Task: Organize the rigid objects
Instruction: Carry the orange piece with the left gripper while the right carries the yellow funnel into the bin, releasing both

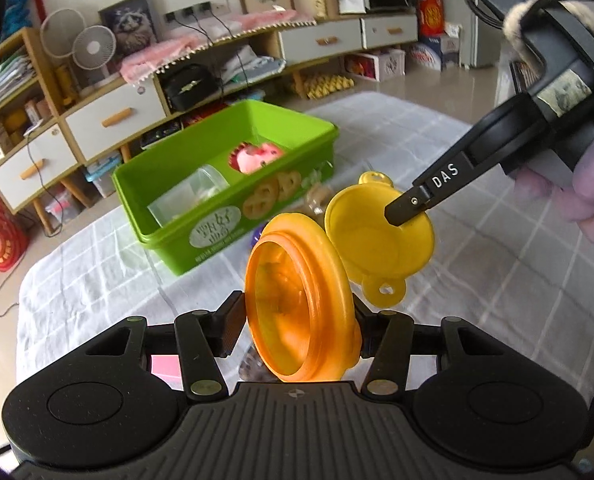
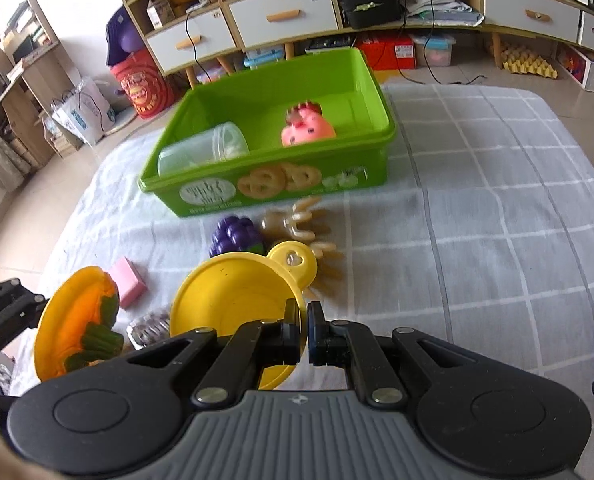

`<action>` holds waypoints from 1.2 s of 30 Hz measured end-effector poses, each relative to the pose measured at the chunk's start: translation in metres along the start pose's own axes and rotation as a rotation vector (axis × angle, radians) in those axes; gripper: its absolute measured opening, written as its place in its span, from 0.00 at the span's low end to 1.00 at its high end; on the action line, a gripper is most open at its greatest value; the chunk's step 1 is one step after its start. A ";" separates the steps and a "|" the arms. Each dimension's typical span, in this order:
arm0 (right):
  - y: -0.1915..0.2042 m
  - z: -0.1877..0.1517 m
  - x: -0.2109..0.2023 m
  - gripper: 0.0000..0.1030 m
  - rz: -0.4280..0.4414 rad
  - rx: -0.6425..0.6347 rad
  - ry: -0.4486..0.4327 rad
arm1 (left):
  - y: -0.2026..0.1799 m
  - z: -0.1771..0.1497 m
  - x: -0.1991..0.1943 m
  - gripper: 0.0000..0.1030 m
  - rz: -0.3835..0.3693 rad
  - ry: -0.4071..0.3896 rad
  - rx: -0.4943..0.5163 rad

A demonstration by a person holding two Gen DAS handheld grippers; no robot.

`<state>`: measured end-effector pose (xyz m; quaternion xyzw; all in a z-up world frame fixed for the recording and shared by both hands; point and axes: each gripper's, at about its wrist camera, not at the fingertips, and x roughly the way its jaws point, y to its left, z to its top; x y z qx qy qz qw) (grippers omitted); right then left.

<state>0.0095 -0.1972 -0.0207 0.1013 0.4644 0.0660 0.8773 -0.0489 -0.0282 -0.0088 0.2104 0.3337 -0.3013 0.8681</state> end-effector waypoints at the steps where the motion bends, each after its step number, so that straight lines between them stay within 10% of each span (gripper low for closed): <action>1: 0.000 0.002 -0.002 0.00 0.003 0.004 -0.007 | 0.002 0.002 -0.001 0.56 0.000 -0.005 -0.011; 36: -0.031 0.128 0.023 0.00 0.018 0.131 -0.202 | 0.080 0.103 0.081 0.56 0.116 -0.024 -0.074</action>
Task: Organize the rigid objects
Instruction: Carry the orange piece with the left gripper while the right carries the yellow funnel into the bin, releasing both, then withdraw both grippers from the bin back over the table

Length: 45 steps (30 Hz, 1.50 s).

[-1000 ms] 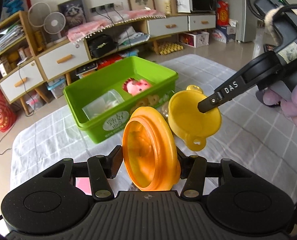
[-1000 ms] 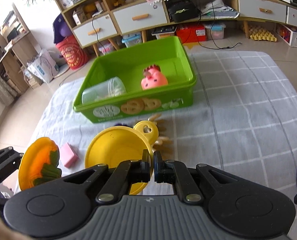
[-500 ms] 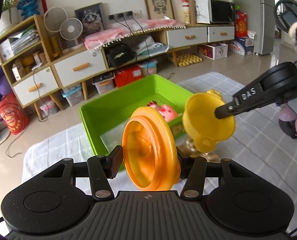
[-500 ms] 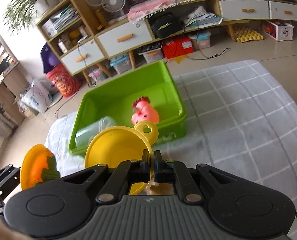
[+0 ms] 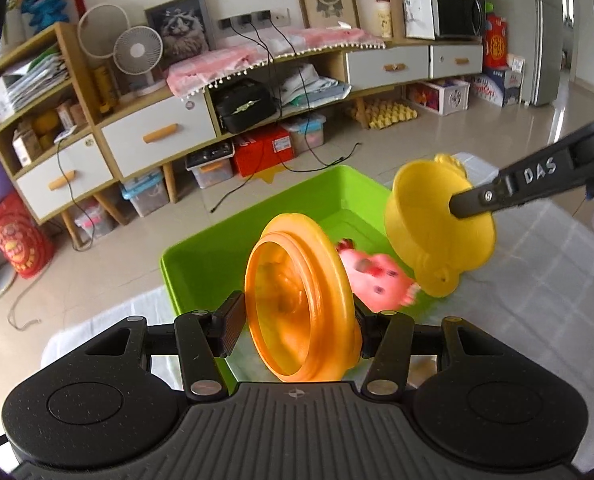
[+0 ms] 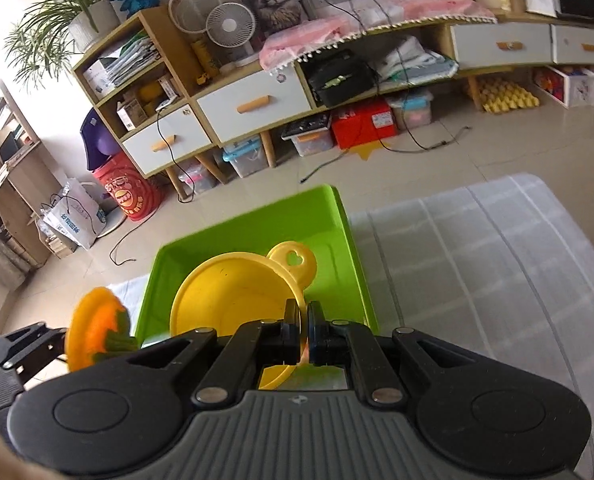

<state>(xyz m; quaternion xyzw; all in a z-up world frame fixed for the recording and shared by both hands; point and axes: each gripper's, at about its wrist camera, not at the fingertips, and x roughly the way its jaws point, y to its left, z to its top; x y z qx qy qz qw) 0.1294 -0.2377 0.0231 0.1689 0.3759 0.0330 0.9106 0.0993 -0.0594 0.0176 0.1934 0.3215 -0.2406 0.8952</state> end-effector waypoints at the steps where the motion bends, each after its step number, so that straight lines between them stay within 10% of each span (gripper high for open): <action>1: 0.000 0.005 0.007 0.00 0.003 -0.013 -0.004 | 0.003 0.002 0.007 0.56 0.007 0.005 0.004; 20: 0.026 0.039 0.119 0.00 -0.107 -0.186 -0.040 | 0.047 0.011 0.090 0.58 0.016 0.068 -0.139; 24: 0.024 0.038 0.118 0.07 -0.090 -0.164 -0.054 | 0.048 0.008 0.087 0.82 0.035 0.044 -0.155; 29: 0.024 0.034 0.106 0.43 -0.079 -0.149 -0.060 | 0.044 0.007 0.078 0.92 0.063 0.021 -0.134; 45: 0.023 0.025 0.023 0.52 -0.113 -0.172 -0.109 | 0.033 0.016 0.031 0.98 0.052 -0.039 -0.236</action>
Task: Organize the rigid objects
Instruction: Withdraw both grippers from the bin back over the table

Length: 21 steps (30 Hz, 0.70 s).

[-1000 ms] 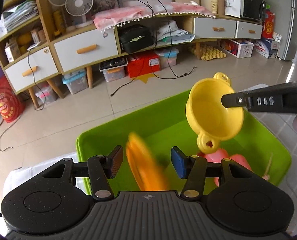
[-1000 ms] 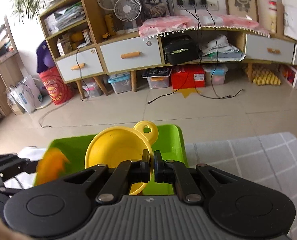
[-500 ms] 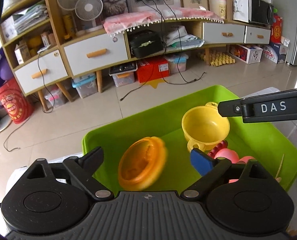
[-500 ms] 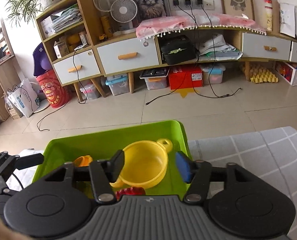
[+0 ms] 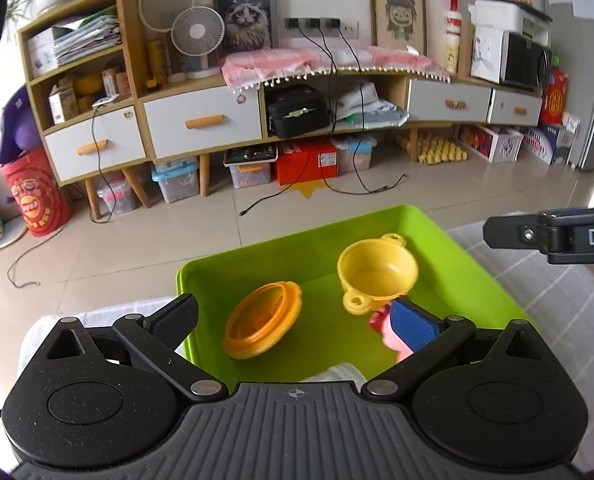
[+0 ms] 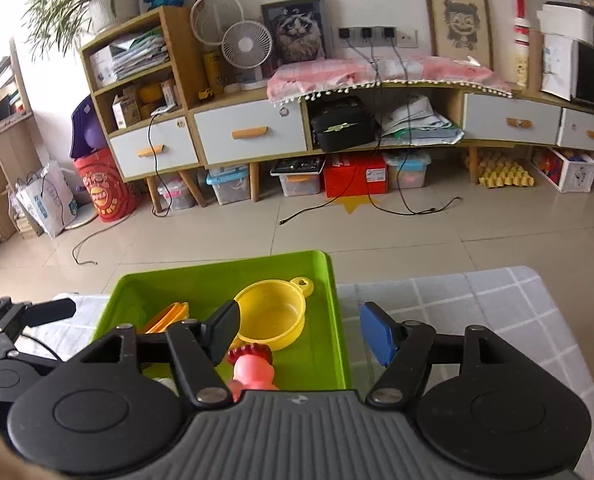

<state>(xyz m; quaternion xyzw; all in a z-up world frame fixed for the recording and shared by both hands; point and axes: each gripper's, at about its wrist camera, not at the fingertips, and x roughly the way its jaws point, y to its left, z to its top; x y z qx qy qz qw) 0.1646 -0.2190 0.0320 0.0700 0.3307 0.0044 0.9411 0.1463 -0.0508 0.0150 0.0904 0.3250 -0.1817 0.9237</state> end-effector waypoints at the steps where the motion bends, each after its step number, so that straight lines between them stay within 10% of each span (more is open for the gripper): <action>1: 0.000 0.000 -0.005 0.53 0.001 0.009 0.000 | -0.001 0.000 -0.003 0.98 -0.002 -0.001 -0.011; 21: 0.003 -0.059 -0.102 0.57 0.010 -0.005 0.021 | -0.028 -0.048 -0.091 0.98 0.047 -0.039 0.019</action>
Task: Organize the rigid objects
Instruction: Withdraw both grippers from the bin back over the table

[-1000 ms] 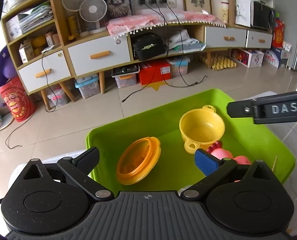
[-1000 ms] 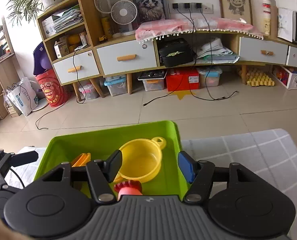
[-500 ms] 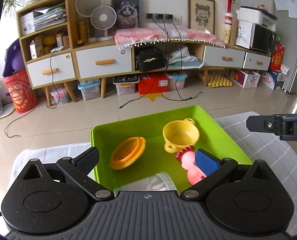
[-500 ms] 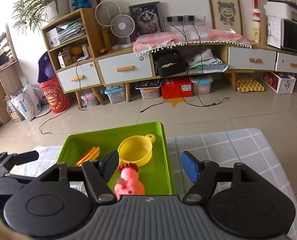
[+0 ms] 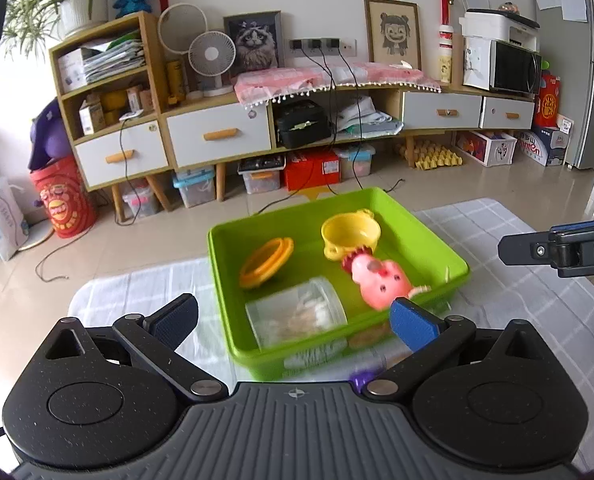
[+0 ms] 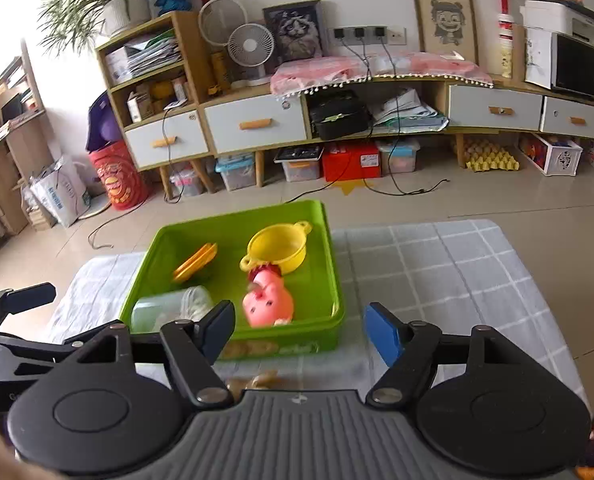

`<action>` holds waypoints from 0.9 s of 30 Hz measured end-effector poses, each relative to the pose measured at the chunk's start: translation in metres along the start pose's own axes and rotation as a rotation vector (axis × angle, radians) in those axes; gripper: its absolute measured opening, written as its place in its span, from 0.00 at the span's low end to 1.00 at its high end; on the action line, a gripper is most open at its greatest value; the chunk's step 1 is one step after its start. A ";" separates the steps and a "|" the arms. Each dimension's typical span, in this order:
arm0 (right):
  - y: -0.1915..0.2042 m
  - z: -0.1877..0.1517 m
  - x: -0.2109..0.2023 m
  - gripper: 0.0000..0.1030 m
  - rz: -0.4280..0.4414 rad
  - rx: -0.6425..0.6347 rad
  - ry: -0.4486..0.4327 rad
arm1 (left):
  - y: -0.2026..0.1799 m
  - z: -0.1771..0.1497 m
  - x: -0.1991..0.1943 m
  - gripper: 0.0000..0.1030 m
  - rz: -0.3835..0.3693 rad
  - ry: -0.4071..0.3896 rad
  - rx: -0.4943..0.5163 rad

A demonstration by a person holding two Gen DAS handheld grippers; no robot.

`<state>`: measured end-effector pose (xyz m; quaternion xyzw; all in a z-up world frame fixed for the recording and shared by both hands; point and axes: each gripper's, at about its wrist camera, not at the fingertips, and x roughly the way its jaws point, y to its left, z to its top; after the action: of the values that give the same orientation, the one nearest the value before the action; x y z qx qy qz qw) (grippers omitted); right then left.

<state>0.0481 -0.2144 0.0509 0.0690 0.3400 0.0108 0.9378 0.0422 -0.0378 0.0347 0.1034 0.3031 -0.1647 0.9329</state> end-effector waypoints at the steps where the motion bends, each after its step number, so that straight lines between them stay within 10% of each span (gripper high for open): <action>1: 0.003 -0.003 -0.004 0.58 -0.001 -0.013 0.004 | 0.000 -0.003 -0.003 0.98 0.000 0.005 -0.006; 21: 0.017 -0.064 -0.032 0.61 0.030 -0.137 0.009 | 0.025 -0.070 -0.038 0.98 -0.044 0.109 -0.057; 27: 0.022 -0.092 -0.030 0.76 0.037 -0.187 -0.015 | 0.035 -0.076 -0.047 0.98 -0.078 0.109 -0.053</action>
<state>-0.0331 -0.1837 0.0033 -0.0127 0.3293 0.0594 0.9423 -0.0206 0.0280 0.0059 0.0754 0.3616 -0.1869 0.9103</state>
